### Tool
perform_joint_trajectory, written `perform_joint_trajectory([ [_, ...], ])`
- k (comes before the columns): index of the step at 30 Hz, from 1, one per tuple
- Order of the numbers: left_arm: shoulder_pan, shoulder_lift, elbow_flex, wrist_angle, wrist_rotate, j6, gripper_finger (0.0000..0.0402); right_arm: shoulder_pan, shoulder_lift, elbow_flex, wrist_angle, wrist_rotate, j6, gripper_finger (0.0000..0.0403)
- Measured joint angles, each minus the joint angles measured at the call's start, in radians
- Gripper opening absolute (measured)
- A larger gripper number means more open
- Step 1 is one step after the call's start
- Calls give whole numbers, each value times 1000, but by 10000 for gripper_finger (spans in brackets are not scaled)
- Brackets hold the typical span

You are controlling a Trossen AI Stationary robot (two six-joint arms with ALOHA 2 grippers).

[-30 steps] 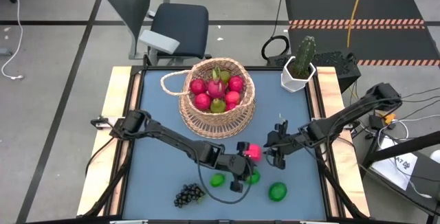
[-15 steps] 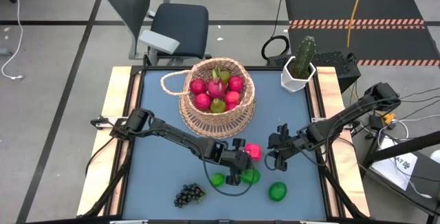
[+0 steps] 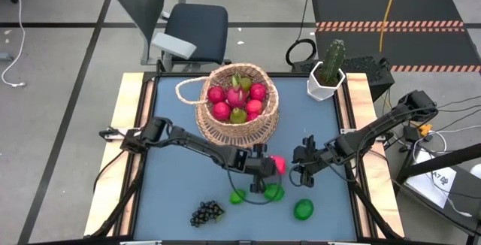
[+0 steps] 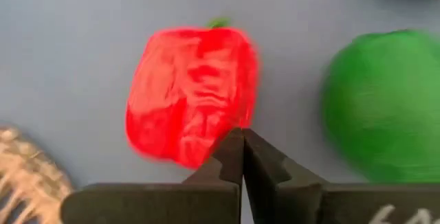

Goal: Build produce basket
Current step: Put the bell pepper into the basket

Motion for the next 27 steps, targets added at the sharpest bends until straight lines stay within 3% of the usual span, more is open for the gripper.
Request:
perform_joint_trajectory([
  [8, 23, 0, 0, -60, -221, -50, 22, 0, 0, 0, 0, -64, 37, 125],
  [19, -58, -73, 16, 10, -217, 12, 24, 1, 1, 0, 0, -76, 42, 125],
  [27, -57, -52, 16, 44, -23, 44, 24, -10, 50, -54, 140, -79, 9, 125],
])
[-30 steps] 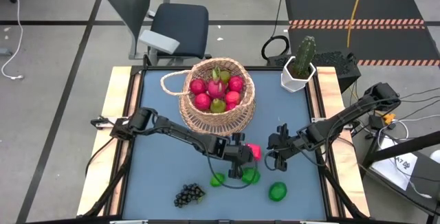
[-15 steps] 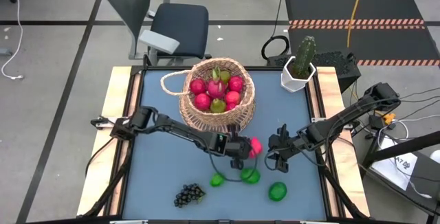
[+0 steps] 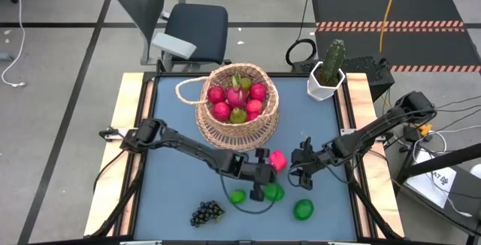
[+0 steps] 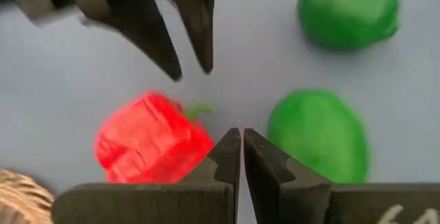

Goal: Build produce basket
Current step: Put the bell pepper into the basket

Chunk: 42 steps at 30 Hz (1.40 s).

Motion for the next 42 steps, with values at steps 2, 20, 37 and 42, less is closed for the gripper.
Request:
perform_joint_trajectory([
  [2, 16, 29, -1, -12, 21, -10, 24, -13, 9, -6, 17, 0, -10, 125],
  [20, 100, 83, -2, -28, -174, -58, 24, -38, 53, -6, 45, -52, -42, 125],
  [37, -6, 20, -2, -9, -162, 2, 24, -51, 51, -6, -36, 95, -70, 125],
  [42, 10, 40, -1, 75, -72, -24, 27, -90, 51, -6, -34, 161, -49, 125],
])
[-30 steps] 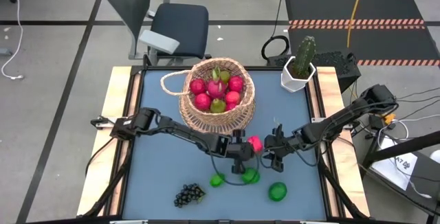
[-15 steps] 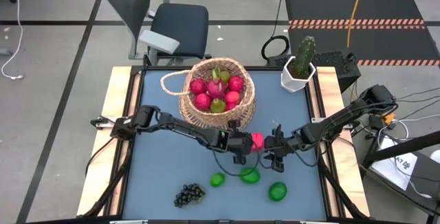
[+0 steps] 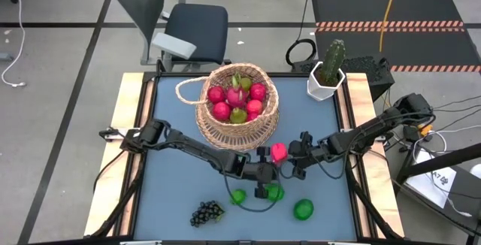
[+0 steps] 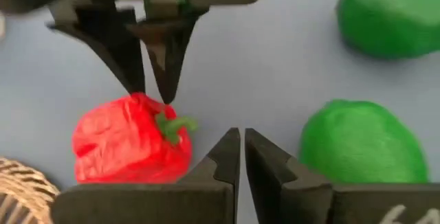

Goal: Build produce basket
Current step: Put the bell pepper into the basket

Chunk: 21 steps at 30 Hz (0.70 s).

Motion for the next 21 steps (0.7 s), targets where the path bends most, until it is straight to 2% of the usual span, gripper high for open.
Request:
perform_joint_trajectory([
  [5, 19, 2, 0, 2, 19, -45, 60, -7, 14, 0, 54, -10, -3, 125],
  [9, 18, 2, 0, 2, 15, -58, 96, -6, 28, 0, 153, -68, -51, 125],
  [12, 18, 2, 0, -10, 12, -67, 116, -7, 22, 0, 150, -112, -53, 125],
  [15, 18, 2, 0, -16, 10, -79, 125, -6, 1, 0, 160, -180, -46, 125],
  [21, 18, 2, 0, -83, 4, -131, 127, -4, -19, 0, 157, -183, -23, 125],
])
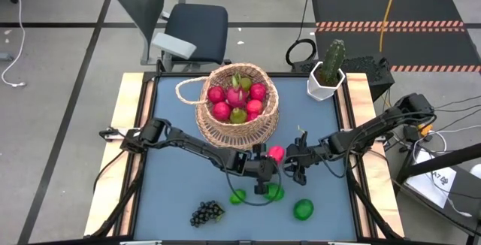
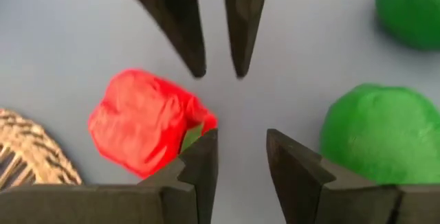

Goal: Build produce basket
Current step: Put the bell pepper into the basket

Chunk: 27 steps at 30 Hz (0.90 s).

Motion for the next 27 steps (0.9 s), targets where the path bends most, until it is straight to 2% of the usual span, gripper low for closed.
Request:
perform_joint_trajectory([
  [12, -22, -1, 0, -58, -95, -38, 127, 0, 0, 0, -100, 0, 1, 125],
  [24, -8, 37, -1, -89, -104, -130, 128, 0, 0, 0, -108, -3, 19, 125],
  [27, 0, 41, -2, -107, -75, -140, 128, 0, 0, 0, -108, -3, 19, 125],
])
